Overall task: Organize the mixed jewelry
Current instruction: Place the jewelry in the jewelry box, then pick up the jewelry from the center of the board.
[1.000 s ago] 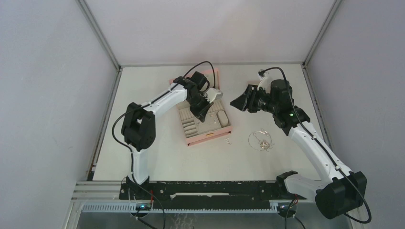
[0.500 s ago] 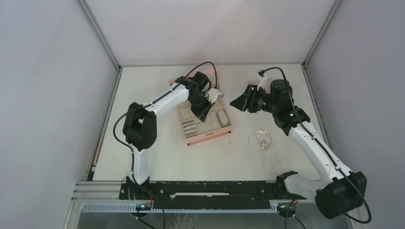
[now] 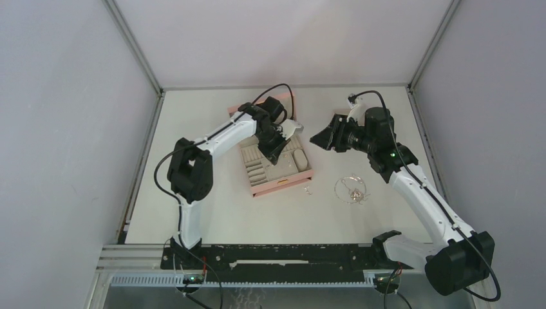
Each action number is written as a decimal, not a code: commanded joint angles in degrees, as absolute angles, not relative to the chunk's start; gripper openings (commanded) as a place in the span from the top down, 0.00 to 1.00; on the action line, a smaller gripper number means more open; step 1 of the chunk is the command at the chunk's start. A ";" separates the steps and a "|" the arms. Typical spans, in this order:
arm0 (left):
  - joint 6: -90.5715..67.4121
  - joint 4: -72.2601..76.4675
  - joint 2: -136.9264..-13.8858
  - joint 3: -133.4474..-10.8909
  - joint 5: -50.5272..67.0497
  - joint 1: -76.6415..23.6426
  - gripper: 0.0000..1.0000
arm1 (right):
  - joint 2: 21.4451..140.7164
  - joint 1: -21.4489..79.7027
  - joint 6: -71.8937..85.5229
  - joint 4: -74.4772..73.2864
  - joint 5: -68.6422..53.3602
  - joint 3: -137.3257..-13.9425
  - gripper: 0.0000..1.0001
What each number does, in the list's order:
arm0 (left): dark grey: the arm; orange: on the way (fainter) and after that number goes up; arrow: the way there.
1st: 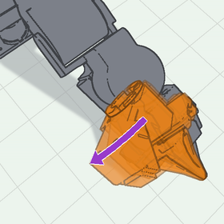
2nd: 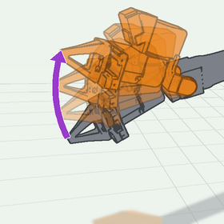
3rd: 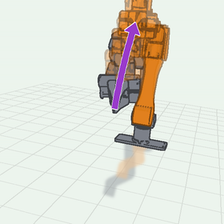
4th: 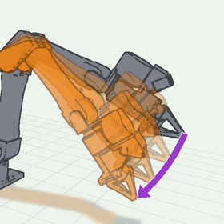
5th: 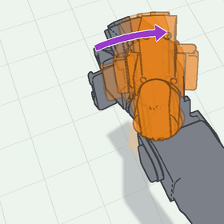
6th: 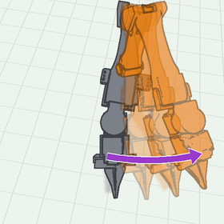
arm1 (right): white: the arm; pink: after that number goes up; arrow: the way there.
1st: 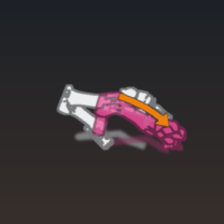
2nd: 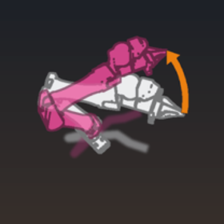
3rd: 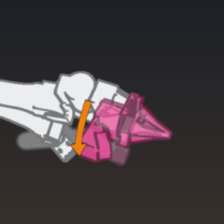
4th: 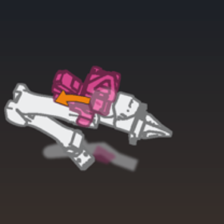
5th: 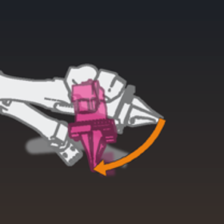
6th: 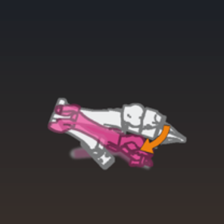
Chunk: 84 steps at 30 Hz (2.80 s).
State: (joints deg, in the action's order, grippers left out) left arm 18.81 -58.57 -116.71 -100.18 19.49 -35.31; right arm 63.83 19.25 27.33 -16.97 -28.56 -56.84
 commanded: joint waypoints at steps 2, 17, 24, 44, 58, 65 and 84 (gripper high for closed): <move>17.93 -56.34 -118.58 -101.43 18.30 -36.54 0.90 | 63.28 19.55 26.55 -15.46 -28.58 -58.84 0.46; 17.47 -55.83 -116.78 -101.73 17.08 -36.55 0.73 | 63.28 19.69 26.70 -15.16 -28.82 -58.80 0.46; 16.92 -55.38 -115.62 -101.77 15.96 -36.52 0.66 | 63.28 19.75 26.80 -14.98 -29.16 -58.85 0.46; 15.47 -54.42 -110.78 -103.30 12.28 -36.55 0.61 | 63.54 20.26 27.07 -14.46 -29.53 -58.85 0.46; 9.81 -50.33 -102.40 -97.62 13.83 -36.52 0.60 | 63.45 20.59 26.92 -14.81 -29.41 -58.86 0.46; 4.23 -44.40 -98.09 -92.83 6.86 -36.51 0.59 | 63.48 20.61 26.12 -16.40 -27.59 -58.81 0.46; -11.96 -23.82 -73.42 -76.27 -12.55 -37.17 0.45 | 62.91 36.08 17.20 -32.58 -1.20 -49.89 0.59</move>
State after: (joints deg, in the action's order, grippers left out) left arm -10.61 -29.04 -74.74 -74.50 -5.93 -36.88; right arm 63.66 30.76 19.51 -33.71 -6.24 -53.91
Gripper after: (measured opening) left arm 0.542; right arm 0.412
